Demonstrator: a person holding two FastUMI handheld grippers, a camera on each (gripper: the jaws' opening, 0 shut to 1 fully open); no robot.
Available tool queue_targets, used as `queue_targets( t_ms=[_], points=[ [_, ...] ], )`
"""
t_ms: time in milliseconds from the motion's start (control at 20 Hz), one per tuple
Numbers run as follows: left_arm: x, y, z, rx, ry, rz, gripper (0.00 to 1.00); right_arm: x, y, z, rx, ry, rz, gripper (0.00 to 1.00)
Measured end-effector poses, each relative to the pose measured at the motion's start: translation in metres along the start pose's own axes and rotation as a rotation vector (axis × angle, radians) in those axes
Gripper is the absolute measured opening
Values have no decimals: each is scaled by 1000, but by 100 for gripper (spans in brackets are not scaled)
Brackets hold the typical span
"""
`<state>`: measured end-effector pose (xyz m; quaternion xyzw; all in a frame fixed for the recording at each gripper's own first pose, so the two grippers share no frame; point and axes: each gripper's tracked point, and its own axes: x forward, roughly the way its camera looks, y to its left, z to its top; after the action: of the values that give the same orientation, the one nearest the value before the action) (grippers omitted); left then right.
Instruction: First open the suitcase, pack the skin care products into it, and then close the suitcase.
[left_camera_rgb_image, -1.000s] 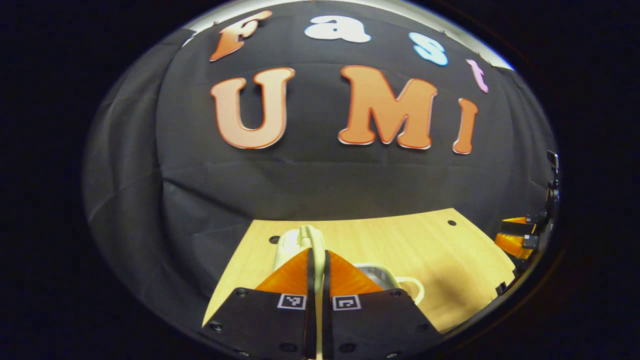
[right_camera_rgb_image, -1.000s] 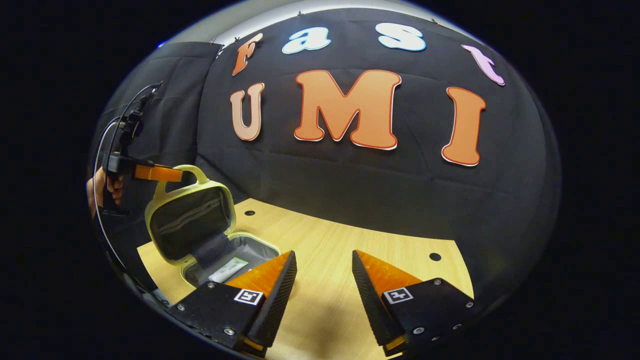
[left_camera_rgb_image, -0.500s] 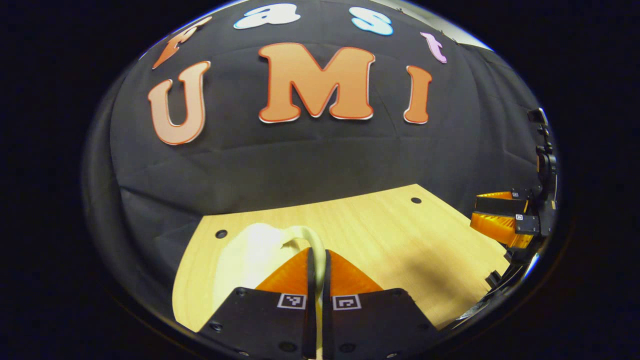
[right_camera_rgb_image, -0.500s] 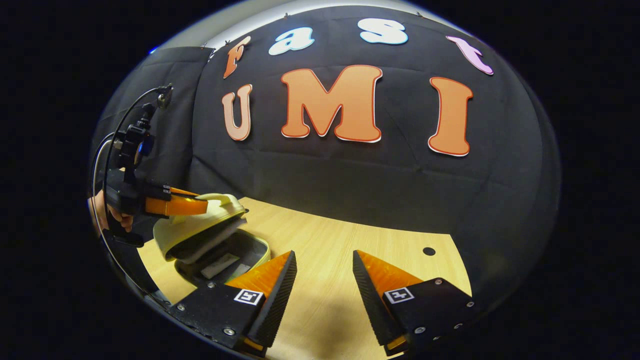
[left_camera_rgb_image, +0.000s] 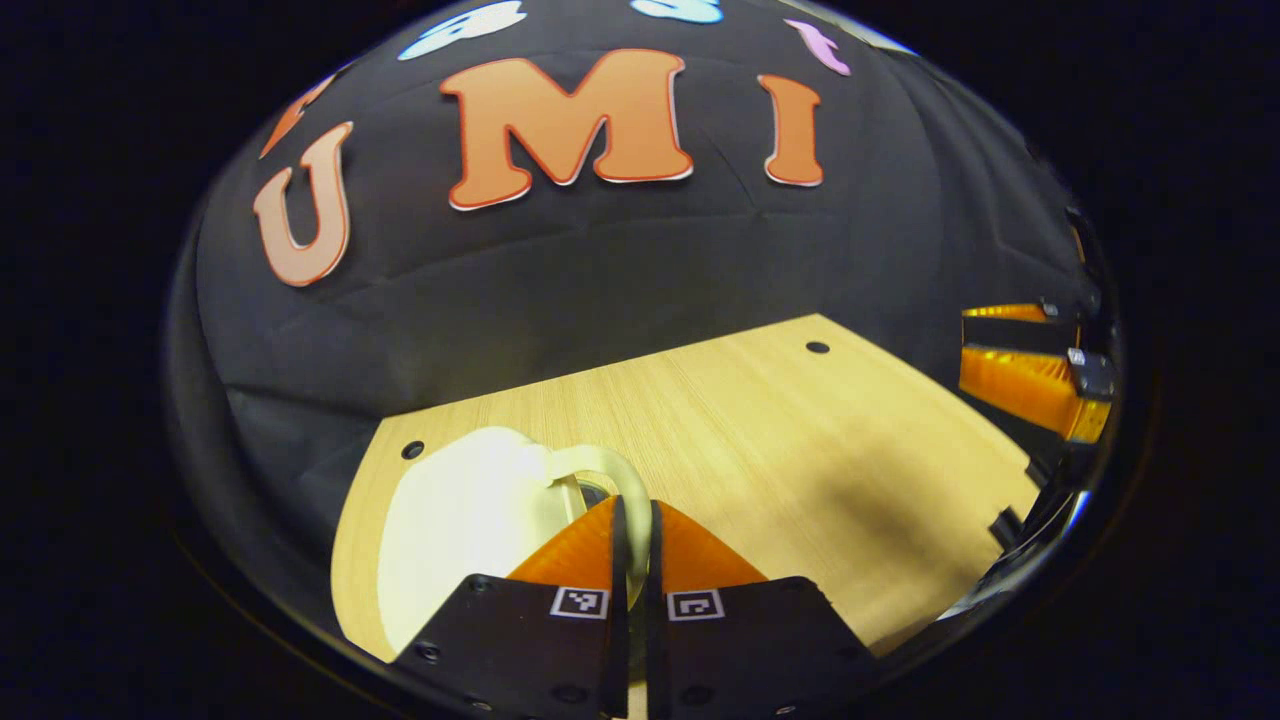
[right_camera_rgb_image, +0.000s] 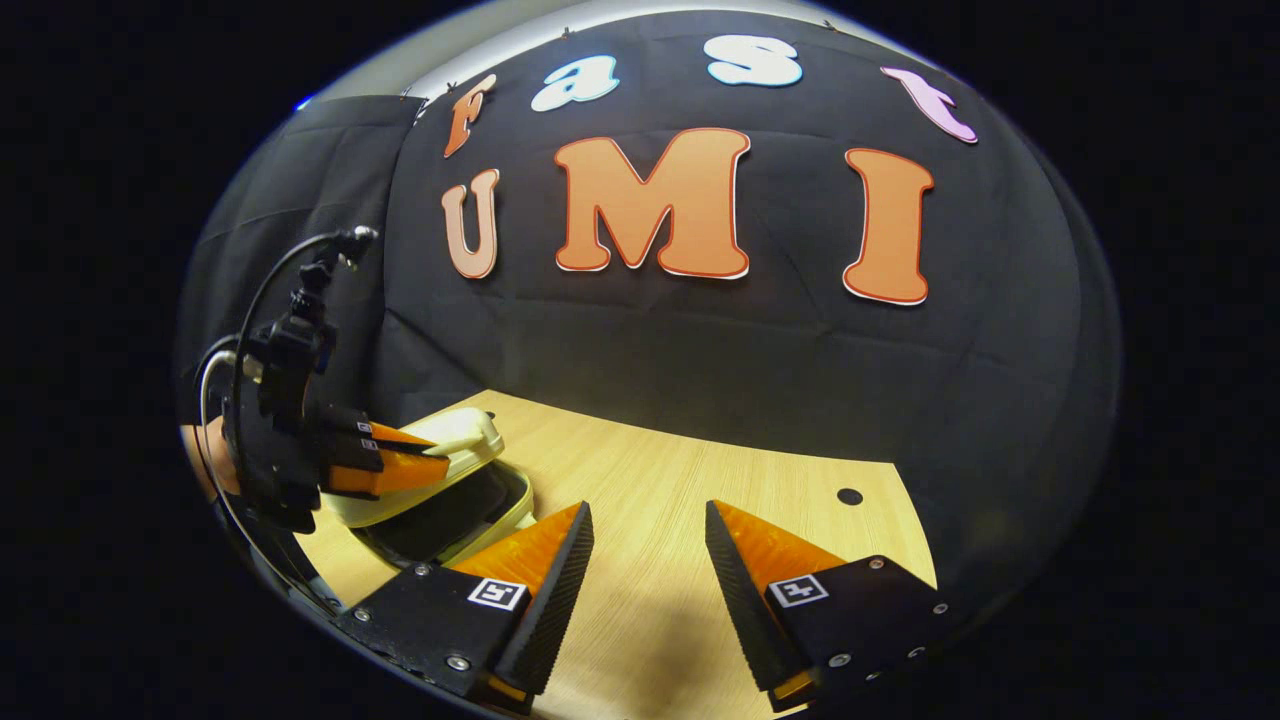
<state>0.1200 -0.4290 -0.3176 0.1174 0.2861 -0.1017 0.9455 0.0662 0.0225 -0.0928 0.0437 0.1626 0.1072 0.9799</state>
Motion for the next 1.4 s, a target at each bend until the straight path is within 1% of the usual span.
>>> queue_targets(
  t_ms=[50,100,150,200,300,350,400,500,550,600,650,700,750,850,1000,1200,1350,1400],
  points=[
    [2,-8,-5,-3,11,-16,10,-1,0,2,-3,-6,-5,74],
    [1,-19,-4,-29,-4,-45,13,-3,-1,4,-4,-13,-9,74],
    [-2,-30,2,-51,-28,-72,15,-5,-2,6,-5,-21,-12,74],
    [-7,-37,11,-50,-54,-82,14,-5,-4,9,-4,-30,-20,75],
    [-17,-44,29,-28,-94,-85,25,-10,-9,15,-2,-50,-39,79],
    [-21,-50,36,-30,-112,-94,33,-11,-12,20,1,-64,-48,80],
    [-26,-56,44,-39,-135,-97,30,-13,-15,26,5,-79,-63,82],
    [-36,-70,61,-64,-178,-114,43,-17,-19,38,12,-119,-80,84],
    [-40,-77,66,-66,-184,-121,65,-18,-23,42,3,-131,-96,85],
    [-44,-81,73,-62,-199,-115,73,-18,-28,41,-8,-134,-114,86],
    [-48,-85,80,-56,-219,-106,80,-17,-30,40,-14,-137,-128,87],
    [-51,-85,85,-53,-241,-85,82,-18,-30,44,-18,-149,-136,88],
    [-55,-83,92,-57,-265,-52,88,-22,-31,50,-22,-167,-146,89],
    [-61,-77,100,-97,-308,5,98,-26,-35,63,-27,-214,-165,90],
    [-73,-65,117,-160,-382,91,98,-31,-41,65,-35,-229,-178,92],
    [-96,-58,136,-209,-495,172,98,-39,-49,76,-28,-281,-178,93],
    [-108,-63,141,-239,-544,200,97,-46,-50,77,-67,-327,-174,94],
    [-109,-67,140,-240,-547,197,98,-47,-50,78,-79,-338,-174,94]
  ],
)
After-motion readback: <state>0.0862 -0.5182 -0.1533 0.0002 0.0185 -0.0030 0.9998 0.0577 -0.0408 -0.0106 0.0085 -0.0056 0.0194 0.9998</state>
